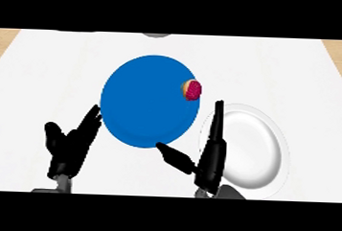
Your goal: Pick the cupcake from the plate and place it in the plate
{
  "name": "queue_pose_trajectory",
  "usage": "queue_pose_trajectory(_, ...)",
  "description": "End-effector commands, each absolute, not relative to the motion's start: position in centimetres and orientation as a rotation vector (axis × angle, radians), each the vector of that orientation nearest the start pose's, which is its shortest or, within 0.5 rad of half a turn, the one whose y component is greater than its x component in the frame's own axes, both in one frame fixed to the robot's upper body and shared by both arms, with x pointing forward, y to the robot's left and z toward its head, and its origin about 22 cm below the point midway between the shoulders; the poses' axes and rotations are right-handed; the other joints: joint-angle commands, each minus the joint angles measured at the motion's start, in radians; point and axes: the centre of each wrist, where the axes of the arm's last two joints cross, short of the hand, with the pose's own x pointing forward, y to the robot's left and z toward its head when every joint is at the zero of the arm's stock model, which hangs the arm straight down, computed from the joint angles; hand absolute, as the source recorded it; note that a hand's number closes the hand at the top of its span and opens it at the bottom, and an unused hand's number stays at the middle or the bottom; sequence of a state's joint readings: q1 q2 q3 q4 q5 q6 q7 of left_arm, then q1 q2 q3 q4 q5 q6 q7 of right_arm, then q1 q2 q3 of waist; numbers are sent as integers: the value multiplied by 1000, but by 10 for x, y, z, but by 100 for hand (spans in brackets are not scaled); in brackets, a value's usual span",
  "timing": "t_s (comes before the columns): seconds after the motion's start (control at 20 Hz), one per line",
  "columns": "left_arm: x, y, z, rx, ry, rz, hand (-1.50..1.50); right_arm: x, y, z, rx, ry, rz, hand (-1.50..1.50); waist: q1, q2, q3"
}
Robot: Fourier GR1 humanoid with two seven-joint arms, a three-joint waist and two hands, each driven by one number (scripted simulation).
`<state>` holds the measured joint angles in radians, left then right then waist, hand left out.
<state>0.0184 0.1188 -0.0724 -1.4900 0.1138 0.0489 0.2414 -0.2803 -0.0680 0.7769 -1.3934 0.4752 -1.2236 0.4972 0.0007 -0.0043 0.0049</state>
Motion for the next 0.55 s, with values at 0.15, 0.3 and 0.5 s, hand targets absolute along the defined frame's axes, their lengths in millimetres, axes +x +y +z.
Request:
queue_pose_trajectory(0.15, 233, 242, -34, 7, -1181, 11, 0, 168, -46, -21, -552, -1594, 10, -150, -8, 2, -6)
queue_pose_trajectory(0.3, 217, 246, -30, 4, -1187, 2, 0, 164, -53, -15, -578, -1590, 31, -150, -3, 2, -5)
queue_pose_trajectory(0.5, 232, 242, -30, 22, -1185, 6, 0, 132, -55, -13, -582, -1575, 19, -150, -7, 2, -5)
